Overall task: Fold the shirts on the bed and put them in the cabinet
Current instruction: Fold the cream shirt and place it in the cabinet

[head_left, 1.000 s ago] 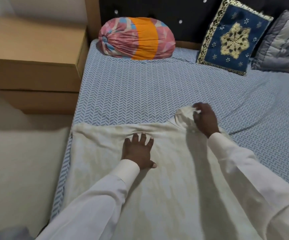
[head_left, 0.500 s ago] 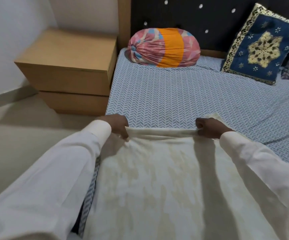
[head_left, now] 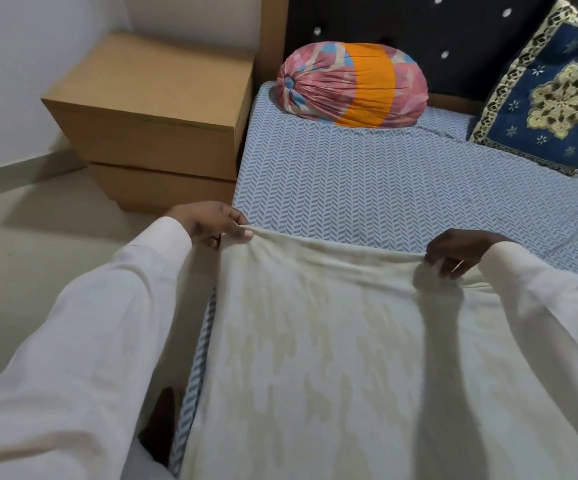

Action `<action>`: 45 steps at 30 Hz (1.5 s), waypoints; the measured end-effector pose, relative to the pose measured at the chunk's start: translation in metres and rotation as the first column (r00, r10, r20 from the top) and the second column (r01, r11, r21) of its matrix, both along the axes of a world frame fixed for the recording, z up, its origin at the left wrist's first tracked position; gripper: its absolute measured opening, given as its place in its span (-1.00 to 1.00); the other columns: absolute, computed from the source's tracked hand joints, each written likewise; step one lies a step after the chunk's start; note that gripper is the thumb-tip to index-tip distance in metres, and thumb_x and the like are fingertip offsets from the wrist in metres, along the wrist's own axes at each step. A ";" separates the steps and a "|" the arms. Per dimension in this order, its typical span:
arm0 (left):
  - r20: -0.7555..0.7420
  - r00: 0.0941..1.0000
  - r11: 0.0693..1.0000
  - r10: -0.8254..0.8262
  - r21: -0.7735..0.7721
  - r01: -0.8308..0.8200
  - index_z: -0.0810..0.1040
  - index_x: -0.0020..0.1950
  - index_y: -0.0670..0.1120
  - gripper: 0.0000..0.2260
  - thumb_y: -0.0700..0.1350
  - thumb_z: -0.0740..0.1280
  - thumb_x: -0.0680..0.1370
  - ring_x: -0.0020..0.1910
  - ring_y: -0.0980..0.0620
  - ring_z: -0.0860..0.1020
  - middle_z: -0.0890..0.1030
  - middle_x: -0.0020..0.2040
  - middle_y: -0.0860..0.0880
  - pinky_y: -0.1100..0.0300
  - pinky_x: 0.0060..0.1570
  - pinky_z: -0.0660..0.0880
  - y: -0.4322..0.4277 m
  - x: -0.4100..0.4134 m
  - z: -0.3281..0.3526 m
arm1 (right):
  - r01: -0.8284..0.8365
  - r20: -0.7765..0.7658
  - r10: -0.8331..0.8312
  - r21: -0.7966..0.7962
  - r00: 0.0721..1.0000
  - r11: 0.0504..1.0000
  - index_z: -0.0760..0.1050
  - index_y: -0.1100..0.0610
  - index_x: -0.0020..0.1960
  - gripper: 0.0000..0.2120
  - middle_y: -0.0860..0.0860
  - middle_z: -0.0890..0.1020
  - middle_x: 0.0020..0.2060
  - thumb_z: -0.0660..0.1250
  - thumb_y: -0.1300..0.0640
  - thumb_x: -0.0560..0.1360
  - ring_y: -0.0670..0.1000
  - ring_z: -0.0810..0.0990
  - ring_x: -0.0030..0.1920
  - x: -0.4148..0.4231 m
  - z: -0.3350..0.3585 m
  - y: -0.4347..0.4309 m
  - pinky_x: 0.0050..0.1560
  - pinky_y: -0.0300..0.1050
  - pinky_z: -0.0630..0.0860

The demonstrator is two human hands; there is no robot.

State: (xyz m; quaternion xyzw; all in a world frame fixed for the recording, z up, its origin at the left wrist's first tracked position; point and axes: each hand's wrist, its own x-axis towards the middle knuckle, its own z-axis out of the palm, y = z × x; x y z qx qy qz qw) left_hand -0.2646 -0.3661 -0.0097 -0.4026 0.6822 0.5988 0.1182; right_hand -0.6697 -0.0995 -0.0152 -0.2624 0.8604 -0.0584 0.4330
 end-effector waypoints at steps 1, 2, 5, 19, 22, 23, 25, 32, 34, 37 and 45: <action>0.002 0.999 0.999 0.043 -0.032 -0.043 0.59 -0.03 -0.09 -0.92 -0.15 0.45 0.52 -0.34 0.13 0.52 0.60 -0.22 0.00 0.28 -0.35 0.42 0.000 0.000 -0.006 | 0.040 -0.016 -0.041 -0.040 0.999 0.998 0.54 0.27 -0.15 -0.88 0.27 0.62 -0.24 0.44 0.25 0.36 0.13 0.60 -0.37 -0.003 -0.001 -0.001 -0.33 -0.09 0.59; 0.005 0.997 0.992 0.078 -0.095 -0.078 0.59 -0.03 -0.11 -0.91 -0.16 0.45 0.51 -0.29 0.10 0.53 0.60 -0.20 -0.01 0.26 -0.30 0.43 0.001 -0.002 -0.014 | 0.051 -0.073 -0.057 -0.074 0.996 0.996 0.54 0.27 -0.18 -0.83 0.26 0.64 -0.26 0.46 0.22 0.28 0.13 0.61 -0.36 -0.005 -0.004 -0.004 -0.30 -0.07 0.59; 0.012 0.985 0.884 0.170 -0.445 -0.147 0.65 -0.10 -0.14 -0.93 -0.22 0.48 0.45 -0.10 0.01 0.58 0.66 -0.05 -0.05 0.21 -0.10 0.49 0.009 -0.011 -0.039 | -0.019 -0.439 -0.029 -0.104 0.898 0.994 0.55 0.14 -0.16 -0.81 0.15 0.69 -0.18 0.49 0.12 0.29 0.15 0.67 -0.16 0.006 -0.017 -0.009 -0.10 -0.01 0.60; 0.320 0.863 0.492 -0.390 -0.720 0.489 0.00 0.58 0.13 -0.16 0.40 0.25 0.43 0.51 -0.23 0.08 0.08 0.57 -0.13 -0.20 0.39 0.14 0.205 -0.109 -0.052 | -0.587 -0.787 0.210 -0.225 0.581 0.778 0.48 0.02 0.18 -0.70 0.08 0.56 -0.06 0.17 0.09 0.46 0.23 0.55 -0.11 0.078 -0.077 0.079 -0.06 0.09 0.50; 0.489 0.807 0.480 -0.332 -0.649 0.590 -0.16 0.58 0.16 0.03 0.44 0.35 0.31 0.52 -0.30 -0.04 -0.08 0.58 -0.12 -0.34 0.36 0.11 0.221 -0.126 -0.052 | -0.310 -0.751 0.005 -0.266 0.660 0.913 0.48 0.05 0.30 -0.63 0.20 0.56 0.12 0.21 0.11 0.50 0.28 0.52 0.05 0.039 -0.066 0.093 0.03 0.14 0.48; 0.515 0.799 0.479 -0.309 -0.642 0.599 -0.16 0.58 0.16 0.06 0.43 0.38 0.28 0.50 -0.30 0.00 -0.07 0.57 -0.13 -0.34 0.32 0.16 0.223 -0.131 -0.050 | -0.160 -0.742 -0.133 -0.310 0.657 0.937 0.49 0.08 0.29 -0.64 0.23 0.55 0.12 0.20 0.11 0.51 0.30 0.51 0.10 0.019 -0.064 0.101 0.06 0.15 0.46; 0.550 0.787 0.473 -0.278 -0.635 0.611 -0.16 0.57 0.16 0.09 0.40 0.43 0.25 0.46 -0.28 0.07 -0.04 0.55 -0.12 -0.33 0.25 0.26 0.224 -0.140 -0.046 | 0.127 -0.645 -0.408 -0.436 0.646 0.891 0.50 0.11 0.27 -0.63 0.27 0.54 0.13 0.24 0.07 0.49 0.31 0.51 0.17 -0.014 -0.054 0.114 0.15 0.16 0.44; 0.591 0.768 0.468 -0.247 -0.621 0.629 -0.19 0.56 0.18 0.13 0.35 0.48 0.23 0.40 -0.27 0.13 0.01 0.50 -0.13 -0.33 0.17 0.32 0.227 -0.150 -0.046 | 0.244 -0.418 -0.407 -0.390 0.812 0.888 0.60 0.15 0.00 -0.82 0.17 0.64 -0.10 0.42 0.05 0.48 0.18 0.63 0.01 -0.064 -0.038 0.100 -0.11 -0.15 0.44; 0.592 0.765 0.462 -0.251 -0.621 0.633 -0.21 0.57 0.17 0.13 0.33 0.48 0.25 0.41 -0.29 0.12 0.01 0.50 -0.13 -0.35 0.18 0.31 0.228 -0.154 -0.047 | 0.272 -0.427 -0.500 -0.490 0.754 0.828 0.61 0.14 -0.04 -0.85 0.18 0.66 -0.07 0.42 0.07 0.47 0.16 0.62 0.01 -0.075 -0.039 0.093 -0.06 -0.11 0.43; 0.598 0.759 0.468 -0.257 -0.610 0.639 -0.24 0.56 0.17 0.15 0.33 0.48 0.25 0.41 -0.29 0.11 0.01 0.50 -0.13 -0.38 0.19 0.30 0.228 -0.155 -0.047 | 0.331 -0.252 -0.554 -0.586 0.793 0.740 0.61 0.09 -0.08 -0.81 0.12 0.69 -0.13 0.41 -0.01 0.39 0.15 0.65 -0.03 -0.083 -0.045 0.089 0.00 -0.04 0.53; 0.591 0.762 0.459 -0.265 -0.618 0.639 -0.26 0.56 0.16 0.15 0.35 0.46 0.25 0.42 -0.29 0.10 0.01 0.50 -0.14 -0.36 0.19 0.31 0.228 -0.155 -0.049 | 0.422 -0.402 -0.588 -0.430 0.702 0.798 0.59 0.10 -0.10 -0.88 0.19 0.67 -0.03 0.41 0.06 0.43 0.21 0.62 0.07 -0.068 -0.044 0.150 0.08 -0.03 0.51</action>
